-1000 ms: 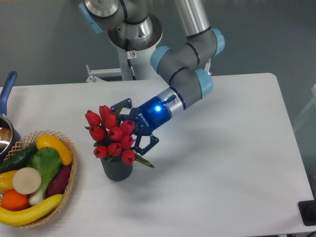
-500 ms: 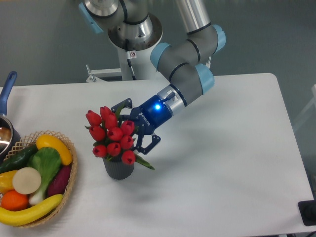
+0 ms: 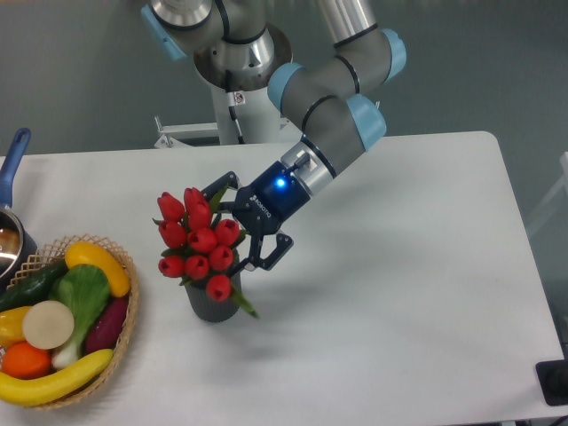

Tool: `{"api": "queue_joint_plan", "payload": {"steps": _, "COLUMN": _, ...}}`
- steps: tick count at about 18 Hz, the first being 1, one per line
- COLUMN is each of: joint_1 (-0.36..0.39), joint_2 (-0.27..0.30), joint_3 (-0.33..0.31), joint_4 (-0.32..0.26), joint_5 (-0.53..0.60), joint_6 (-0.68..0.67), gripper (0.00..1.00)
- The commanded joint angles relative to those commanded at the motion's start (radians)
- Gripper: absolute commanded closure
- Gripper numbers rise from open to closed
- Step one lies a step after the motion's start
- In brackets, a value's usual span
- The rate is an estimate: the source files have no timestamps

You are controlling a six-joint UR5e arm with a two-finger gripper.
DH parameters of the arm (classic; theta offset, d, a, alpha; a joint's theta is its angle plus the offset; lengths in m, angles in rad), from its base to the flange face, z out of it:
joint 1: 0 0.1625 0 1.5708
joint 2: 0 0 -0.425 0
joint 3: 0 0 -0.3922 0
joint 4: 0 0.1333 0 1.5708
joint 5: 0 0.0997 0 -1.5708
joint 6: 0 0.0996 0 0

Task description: Insert the flowers into the vase

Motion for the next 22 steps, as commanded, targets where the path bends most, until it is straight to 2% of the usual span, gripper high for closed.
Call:
{"api": "queue_joint_plan", "payload": {"steps": 6, "joint_1": 0.003, "joint_2": 0.069, "joint_3": -0.024, "joint_4": -0.002, "joint_5": 0.155, "joint_6": 0.002, "gripper": 0.0}}
{"api": "queue_joint_plan", "payload": {"steps": 13, "joint_1": 0.003, "joint_2": 0.141, "joint_3": -0.043, "joint_4": -0.002, "joint_5": 0.236, "joint_6": -0.002, "gripper": 0.0}}
{"api": "queue_joint_plan", "payload": {"steps": 15, "joint_1": 0.017, "joint_2": 0.175, "joint_3": -0.031, "joint_4": -0.003, "joint_5": 0.337, "joint_6": -0.002, "gripper": 0.0}}
{"api": "queue_joint_plan", "payload": {"steps": 18, "joint_1": 0.054, "joint_2": 0.245, "joint_3": -0.008, "joint_4": -0.005, "joint_5": 0.678, "joint_6": 0.002, "gripper": 0.0}}
{"api": "queue_joint_plan", "payload": {"steps": 19, "joint_1": 0.063, "joint_2": 0.258, "joint_3": 0.009, "joint_4": -0.006, "joint_5": 0.76, "joint_6": 0.002, "gripper": 0.0}}
{"api": "queue_joint_plan", "payload": {"steps": 22, "joint_1": 0.101, "joint_2": 0.262, "joint_3": 0.092, "joint_4": -0.038, "joint_5": 0.824, "joint_6": 0.0, "gripper": 0.0}}
